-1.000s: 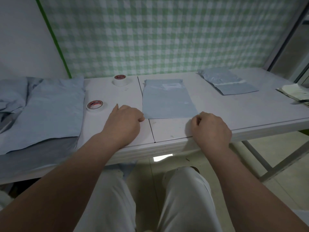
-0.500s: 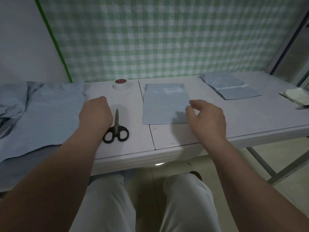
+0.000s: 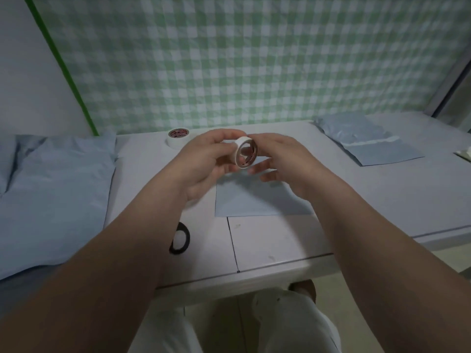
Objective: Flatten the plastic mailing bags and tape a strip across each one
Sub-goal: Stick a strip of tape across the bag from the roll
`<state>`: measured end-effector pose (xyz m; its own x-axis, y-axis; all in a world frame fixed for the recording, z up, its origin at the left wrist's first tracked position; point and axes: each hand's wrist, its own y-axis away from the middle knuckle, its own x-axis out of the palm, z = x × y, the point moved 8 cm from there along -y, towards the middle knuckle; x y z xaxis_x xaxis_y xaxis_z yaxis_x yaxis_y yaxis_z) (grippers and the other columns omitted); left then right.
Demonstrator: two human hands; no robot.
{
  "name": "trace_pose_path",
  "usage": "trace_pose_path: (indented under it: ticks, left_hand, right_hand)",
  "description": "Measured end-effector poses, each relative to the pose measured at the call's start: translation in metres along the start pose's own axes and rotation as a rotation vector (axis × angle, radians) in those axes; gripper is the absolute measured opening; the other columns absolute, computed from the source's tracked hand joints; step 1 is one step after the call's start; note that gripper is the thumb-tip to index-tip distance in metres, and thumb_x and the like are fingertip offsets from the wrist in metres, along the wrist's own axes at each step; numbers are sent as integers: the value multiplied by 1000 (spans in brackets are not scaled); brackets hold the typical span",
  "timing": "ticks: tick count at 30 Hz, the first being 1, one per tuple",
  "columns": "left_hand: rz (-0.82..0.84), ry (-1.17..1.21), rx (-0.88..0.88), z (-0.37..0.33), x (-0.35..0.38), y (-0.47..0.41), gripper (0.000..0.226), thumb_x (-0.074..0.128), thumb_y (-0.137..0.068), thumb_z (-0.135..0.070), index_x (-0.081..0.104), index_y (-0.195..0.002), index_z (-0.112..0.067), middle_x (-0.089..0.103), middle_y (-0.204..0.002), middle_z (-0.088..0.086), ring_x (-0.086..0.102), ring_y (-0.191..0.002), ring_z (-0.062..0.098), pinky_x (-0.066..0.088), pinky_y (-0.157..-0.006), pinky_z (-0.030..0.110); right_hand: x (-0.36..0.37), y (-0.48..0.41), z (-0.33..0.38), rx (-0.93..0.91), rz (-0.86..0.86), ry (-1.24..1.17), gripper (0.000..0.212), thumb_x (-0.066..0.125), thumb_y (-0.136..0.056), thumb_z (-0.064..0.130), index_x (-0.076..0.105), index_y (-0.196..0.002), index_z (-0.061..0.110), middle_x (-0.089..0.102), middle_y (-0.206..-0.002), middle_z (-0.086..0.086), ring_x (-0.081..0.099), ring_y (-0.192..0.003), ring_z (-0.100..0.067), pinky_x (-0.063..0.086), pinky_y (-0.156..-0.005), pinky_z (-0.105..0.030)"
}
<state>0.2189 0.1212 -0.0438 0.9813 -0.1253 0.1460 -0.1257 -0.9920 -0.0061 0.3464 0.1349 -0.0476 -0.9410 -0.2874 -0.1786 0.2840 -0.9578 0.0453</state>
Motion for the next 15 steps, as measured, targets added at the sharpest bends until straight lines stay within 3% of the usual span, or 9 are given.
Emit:
trace_pose_path:
  ticks: [4, 7, 15]
  left_hand:
    - [-24, 117, -2, 6, -4, -22, 11, 53, -92, -8, 62, -98, -7, 60, -66, 1, 58, -60, 10, 47, -58, 19]
    - [-87, 187, 21, 7, -13, -32, 9, 56, -92, -12, 62, -97, -7, 58, -67, 2, 59, -59, 11, 49, -56, 19]
    - [-262, 268, -7, 20, -32, -38, 16, 51, -97, -17, 63, -91, -8, 64, -70, 2, 60, -56, 8, 46, -48, 17]
  right_hand:
    - [-1, -25, 0, 47, 94, -143, 23, 48, -98, 28, 63, -89, 13, 64, -77, -1, 54, -56, -14, 43, -52, -20]
    - [4, -43, 0, 64, 182, -204, 26, 48, -97, 30, 60, -79, 16, 59, -68, 3, 48, -51, -9, 38, -49, -17]
    - [25, -53, -3, 75, 291, -504, 22, 47, -97, 20, 60, -82, 12, 59, -55, 8, 52, -47, -2, 46, -46, -10]
